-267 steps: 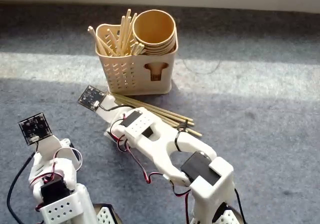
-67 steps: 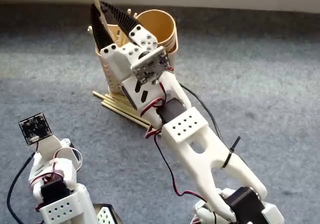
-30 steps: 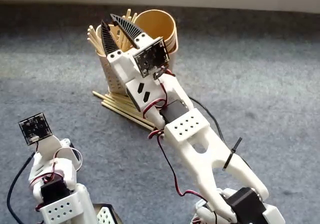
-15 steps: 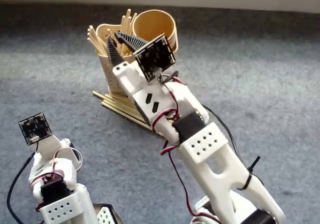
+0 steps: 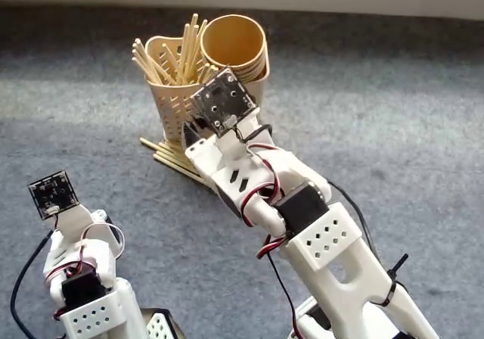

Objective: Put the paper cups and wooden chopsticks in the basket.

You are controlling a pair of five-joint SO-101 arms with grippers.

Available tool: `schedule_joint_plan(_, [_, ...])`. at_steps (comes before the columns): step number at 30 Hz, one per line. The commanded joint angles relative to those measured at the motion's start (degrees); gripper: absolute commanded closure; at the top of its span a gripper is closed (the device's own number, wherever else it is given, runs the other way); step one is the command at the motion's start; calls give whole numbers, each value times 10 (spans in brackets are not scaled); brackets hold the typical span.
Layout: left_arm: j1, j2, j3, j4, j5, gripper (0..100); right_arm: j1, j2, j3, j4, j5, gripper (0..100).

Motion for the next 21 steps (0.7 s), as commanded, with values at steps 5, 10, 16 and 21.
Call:
schedule_joint_plan(5, [-10,-5,11,-1,-6,993,16,-5,53,102,44,947])
schedule_joint_plan(10, [-10,-5,11,-2,-6,993,16,-5,112,100,113,946])
schedule_joint_plan(16, [-10,-5,11,-2,-6,993,14,8,144,69,108,873])
schedule_joint_plan(21, [-10,-5,11,-2,-6,993,16,112,151,47,112,861])
